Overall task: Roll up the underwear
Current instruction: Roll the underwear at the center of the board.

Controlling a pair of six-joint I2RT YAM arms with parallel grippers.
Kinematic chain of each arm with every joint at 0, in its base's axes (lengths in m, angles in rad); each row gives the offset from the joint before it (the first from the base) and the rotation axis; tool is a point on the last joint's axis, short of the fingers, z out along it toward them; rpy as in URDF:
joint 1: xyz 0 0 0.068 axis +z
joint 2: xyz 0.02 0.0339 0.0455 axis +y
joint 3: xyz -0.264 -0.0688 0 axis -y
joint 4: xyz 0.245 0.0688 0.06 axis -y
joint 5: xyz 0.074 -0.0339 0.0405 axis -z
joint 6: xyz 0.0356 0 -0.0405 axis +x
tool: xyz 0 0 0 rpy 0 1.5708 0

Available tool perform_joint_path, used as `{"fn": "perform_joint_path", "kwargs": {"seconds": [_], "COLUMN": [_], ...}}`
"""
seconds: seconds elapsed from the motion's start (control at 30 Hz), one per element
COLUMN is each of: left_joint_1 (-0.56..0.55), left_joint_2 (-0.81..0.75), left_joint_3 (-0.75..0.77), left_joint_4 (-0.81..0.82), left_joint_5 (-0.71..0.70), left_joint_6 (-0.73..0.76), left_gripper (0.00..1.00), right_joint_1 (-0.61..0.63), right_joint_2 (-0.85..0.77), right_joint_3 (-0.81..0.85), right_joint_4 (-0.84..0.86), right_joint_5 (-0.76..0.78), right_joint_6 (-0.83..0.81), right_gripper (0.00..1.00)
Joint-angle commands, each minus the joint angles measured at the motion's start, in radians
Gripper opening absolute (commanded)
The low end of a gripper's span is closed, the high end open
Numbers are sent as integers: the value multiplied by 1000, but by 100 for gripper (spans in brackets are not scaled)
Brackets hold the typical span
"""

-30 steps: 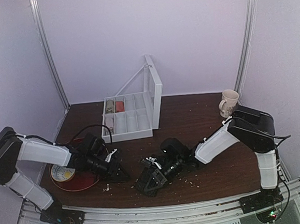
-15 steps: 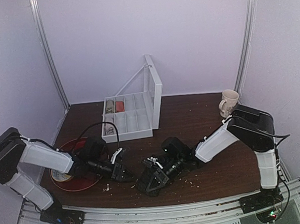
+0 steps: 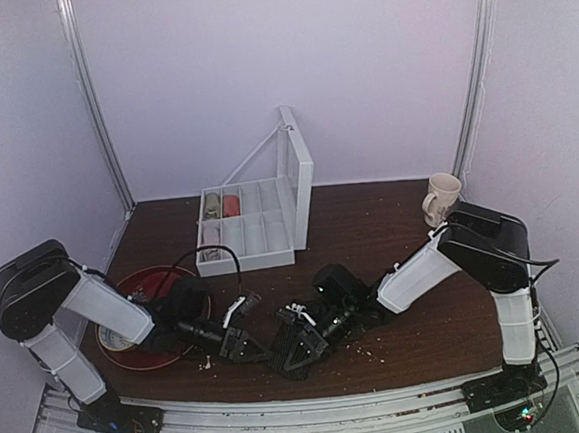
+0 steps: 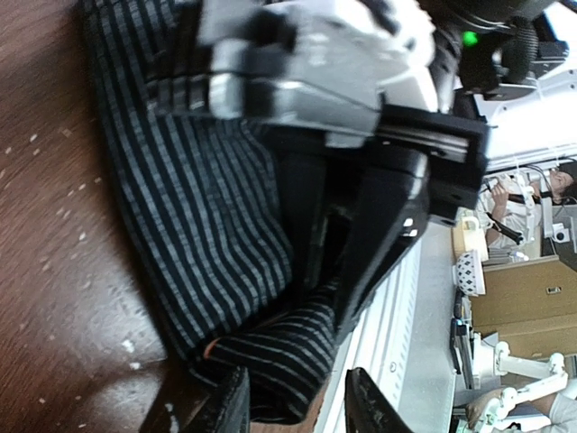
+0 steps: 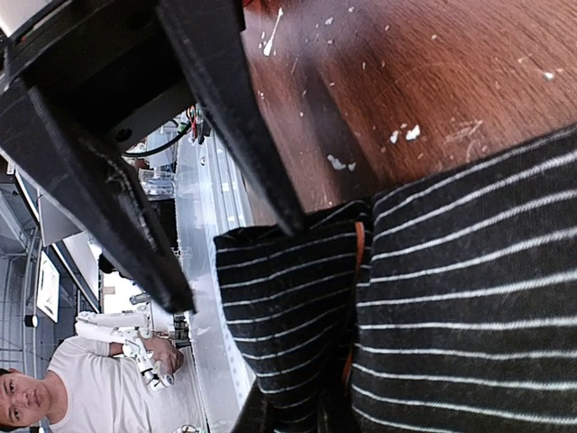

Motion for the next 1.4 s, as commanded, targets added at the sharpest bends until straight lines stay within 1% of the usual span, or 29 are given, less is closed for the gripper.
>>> {"fn": "perform_joint_path", "kwargs": {"seconds": [0.0, 0.17, 0.3, 0.4, 0.5, 0.57, 0.63, 0.73, 0.8, 0.93, 1.07, 1.27, 1.37], "left_joint_1": [-9, -24, -31, -49, -59, -72, -79, -86, -92, -94, -93, -93, -93], "left_joint_2": [-2, -16, 0, 10, 27, 38, 53, 63, 63, 66, 66, 77, 82], "left_joint_3": [-19, -1, 2, 24, 41, 61, 69, 73, 80, 94, 112, 160, 199], "left_joint_4": [108, 36, 40, -21, -29, -71, -79, -82, -104, -152, -180, -277, -364], "left_joint_5": [39, 27, 26, 0, -4, -29, -34, -38, -49, -58, -59, -55, -47], "left_joint_6": [-5, 43, 52, 88, 89, 105, 108, 108, 116, 121, 105, 51, 31], "left_gripper": [50, 50, 50, 50, 50, 49, 48, 44, 38, 14, 0, 0, 0], "right_joint_1": [-9, -8, -9, -9, -9, -9, -9, -10, -10, -10, -10, -9, -10], "right_joint_2": [74, 75, 67, 63, 61, 58, 56, 56, 54, 54, 52, 22, 1], "right_joint_3": [-41, -37, -33, -29, -27, -26, -24, -22, -21, -19, -19, 1, 8], "right_joint_4": [-152, -154, -171, -188, -199, -200, -203, -206, -208, -219, -232, -340, -374], "right_joint_5": [75, 75, 78, 80, 83, 86, 88, 88, 89, 93, 102, 169, 199], "right_joint_6": [23, 29, 25, 16, 12, 12, 12, 9, 7, -1, -15, -98, -139], "right_gripper": [0, 0, 0, 0, 0, 0, 0, 0, 0, 0, 0, 0, 2]}}
